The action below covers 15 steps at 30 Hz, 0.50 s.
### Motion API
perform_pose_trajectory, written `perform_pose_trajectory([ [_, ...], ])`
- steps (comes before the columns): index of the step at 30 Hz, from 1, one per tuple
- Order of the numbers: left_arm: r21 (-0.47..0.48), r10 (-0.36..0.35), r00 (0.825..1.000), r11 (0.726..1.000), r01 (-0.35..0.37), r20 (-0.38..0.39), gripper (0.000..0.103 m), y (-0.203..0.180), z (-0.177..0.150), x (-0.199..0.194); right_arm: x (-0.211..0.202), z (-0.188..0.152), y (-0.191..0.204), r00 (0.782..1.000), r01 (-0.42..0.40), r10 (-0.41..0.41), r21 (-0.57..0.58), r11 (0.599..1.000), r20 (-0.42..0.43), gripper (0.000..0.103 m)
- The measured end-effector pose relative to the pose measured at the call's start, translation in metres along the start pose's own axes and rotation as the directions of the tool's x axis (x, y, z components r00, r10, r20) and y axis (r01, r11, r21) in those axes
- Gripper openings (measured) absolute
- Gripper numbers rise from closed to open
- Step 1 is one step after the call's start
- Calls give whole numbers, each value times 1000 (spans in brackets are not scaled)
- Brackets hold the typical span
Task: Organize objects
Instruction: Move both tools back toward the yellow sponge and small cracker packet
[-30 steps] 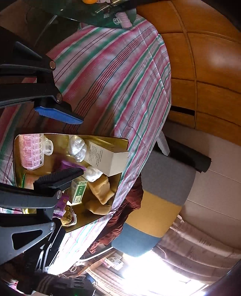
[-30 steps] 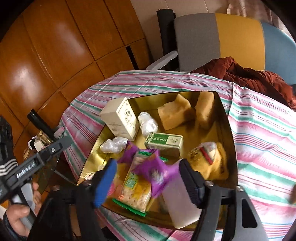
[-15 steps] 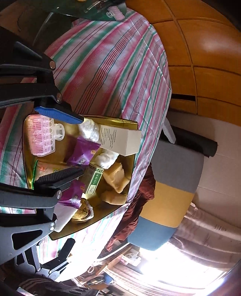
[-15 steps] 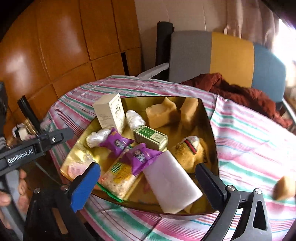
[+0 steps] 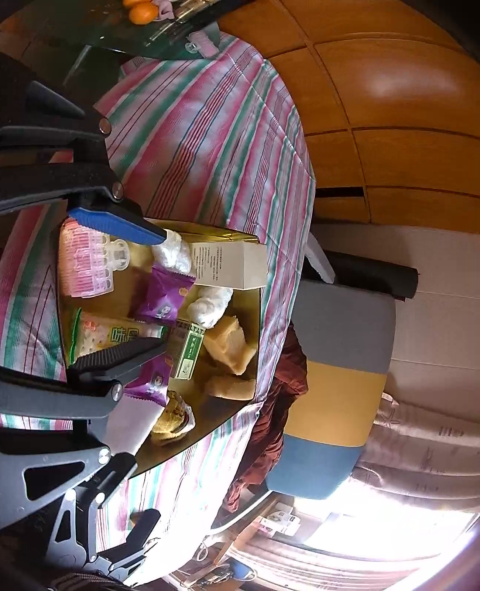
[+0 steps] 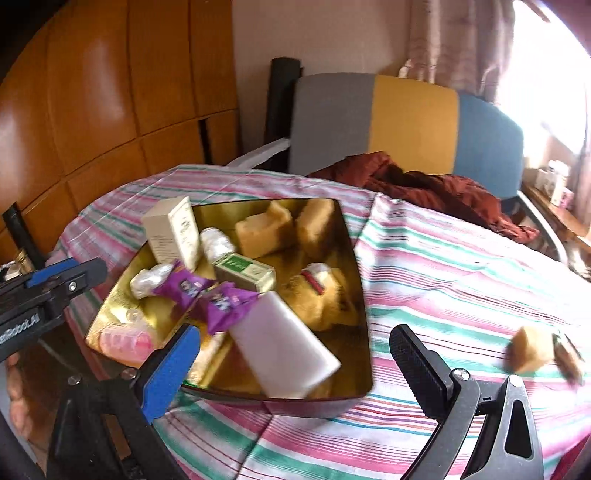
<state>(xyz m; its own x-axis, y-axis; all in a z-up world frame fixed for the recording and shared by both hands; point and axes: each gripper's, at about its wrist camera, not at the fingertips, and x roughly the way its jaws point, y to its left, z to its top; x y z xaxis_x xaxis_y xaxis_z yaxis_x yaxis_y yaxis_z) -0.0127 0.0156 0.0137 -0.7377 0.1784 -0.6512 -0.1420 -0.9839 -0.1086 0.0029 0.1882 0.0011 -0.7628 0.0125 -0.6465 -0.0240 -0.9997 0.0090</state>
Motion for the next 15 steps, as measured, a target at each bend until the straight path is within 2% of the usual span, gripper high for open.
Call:
perform_pose_trajectory([
  [6, 44, 86, 996, 995, -87, 37, 55, -9, -2, -8, -8, -5, -3, 998, 67, -67, -38, 997, 10, 103],
  [15, 109, 84, 996, 990, -87, 30, 55, -26, -9, -11, -16, -9, -10, 992, 118, -117, -25, 993, 38, 103],
])
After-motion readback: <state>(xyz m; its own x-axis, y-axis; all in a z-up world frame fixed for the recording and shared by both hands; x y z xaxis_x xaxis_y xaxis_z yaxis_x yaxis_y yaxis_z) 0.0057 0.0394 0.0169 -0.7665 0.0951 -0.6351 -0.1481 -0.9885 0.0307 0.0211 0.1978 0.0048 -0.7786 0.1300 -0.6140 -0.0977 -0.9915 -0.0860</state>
